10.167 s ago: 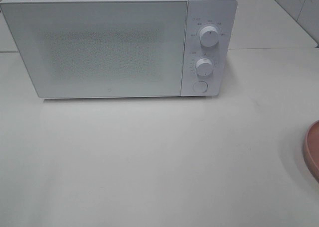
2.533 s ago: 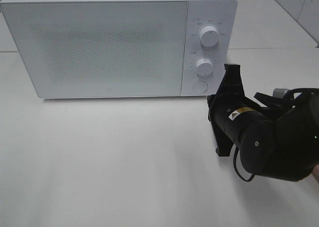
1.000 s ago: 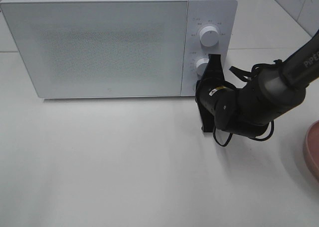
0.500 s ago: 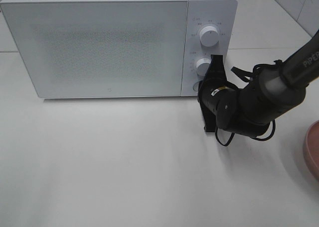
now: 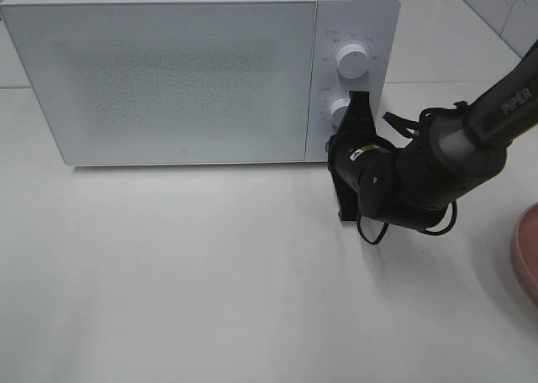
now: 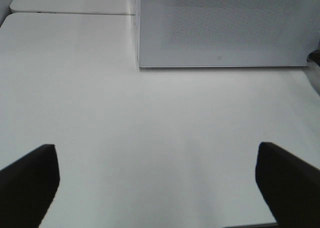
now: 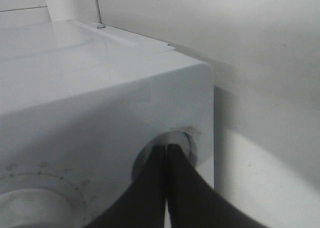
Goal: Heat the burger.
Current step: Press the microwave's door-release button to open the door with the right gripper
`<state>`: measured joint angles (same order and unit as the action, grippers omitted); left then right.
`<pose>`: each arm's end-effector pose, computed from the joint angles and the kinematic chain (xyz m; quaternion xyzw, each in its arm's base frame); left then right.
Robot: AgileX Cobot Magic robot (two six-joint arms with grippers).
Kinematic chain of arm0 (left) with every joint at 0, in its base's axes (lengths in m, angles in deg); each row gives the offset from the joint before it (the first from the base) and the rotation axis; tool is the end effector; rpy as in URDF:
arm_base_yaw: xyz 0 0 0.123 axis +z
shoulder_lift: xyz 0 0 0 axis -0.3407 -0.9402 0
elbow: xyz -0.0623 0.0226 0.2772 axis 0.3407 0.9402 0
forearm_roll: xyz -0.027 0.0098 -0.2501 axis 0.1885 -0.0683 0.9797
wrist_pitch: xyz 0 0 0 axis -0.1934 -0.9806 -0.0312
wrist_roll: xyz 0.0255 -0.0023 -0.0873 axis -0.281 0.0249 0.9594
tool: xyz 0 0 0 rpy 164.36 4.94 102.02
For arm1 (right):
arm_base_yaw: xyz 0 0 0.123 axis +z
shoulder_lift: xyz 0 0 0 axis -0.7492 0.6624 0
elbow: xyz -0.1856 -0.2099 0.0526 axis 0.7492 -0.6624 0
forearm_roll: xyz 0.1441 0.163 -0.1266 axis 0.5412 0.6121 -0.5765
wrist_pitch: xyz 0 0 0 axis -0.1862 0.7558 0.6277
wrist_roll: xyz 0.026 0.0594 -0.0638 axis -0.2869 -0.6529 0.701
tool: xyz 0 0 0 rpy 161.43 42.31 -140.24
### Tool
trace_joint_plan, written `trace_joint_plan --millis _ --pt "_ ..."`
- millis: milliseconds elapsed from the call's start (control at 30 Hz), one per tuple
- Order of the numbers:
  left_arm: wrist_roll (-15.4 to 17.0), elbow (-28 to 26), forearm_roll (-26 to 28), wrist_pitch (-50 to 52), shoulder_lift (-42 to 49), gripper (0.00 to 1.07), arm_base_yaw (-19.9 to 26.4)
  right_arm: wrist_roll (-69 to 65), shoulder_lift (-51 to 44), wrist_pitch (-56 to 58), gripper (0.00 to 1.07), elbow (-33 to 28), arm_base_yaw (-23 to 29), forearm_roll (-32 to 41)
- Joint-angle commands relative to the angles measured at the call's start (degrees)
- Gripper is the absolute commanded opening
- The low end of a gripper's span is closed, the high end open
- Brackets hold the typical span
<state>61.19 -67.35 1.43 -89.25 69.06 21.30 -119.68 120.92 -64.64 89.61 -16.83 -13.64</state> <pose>-0.0085 -0.0146 0.2817 0.0296 0.8472 -0.0624 0.5267 0.3473 0.1670 0.0811 0.5807 0.5909 0.4136 0.3776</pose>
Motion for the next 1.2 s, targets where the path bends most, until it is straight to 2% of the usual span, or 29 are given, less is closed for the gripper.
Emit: trace_joint_plan --millis 33,700,933,1200 --pt "0.2 0.1 0.0 0.5 1.0 1.00 -0.2 1.3 -0.3 -10.8 0.00 3.0 -0.9 -1.5" --pt "0.2 0.1 0.0 0.5 1.0 1.00 -0.2 7.4 -0.3 -16.9 0.00 4.9 -2.3 1.5" --pt "0.2 0.1 0.0 0.5 1.0 1.00 -0.2 7.5 1.1 -13.5 0.00 8.2 -3.5 1.3" --pt "0.1 0.1 0.0 0.5 1.0 1.00 -0.2 7.5 1.1 -13.4 0.00 8.1 -3.5 1.8"
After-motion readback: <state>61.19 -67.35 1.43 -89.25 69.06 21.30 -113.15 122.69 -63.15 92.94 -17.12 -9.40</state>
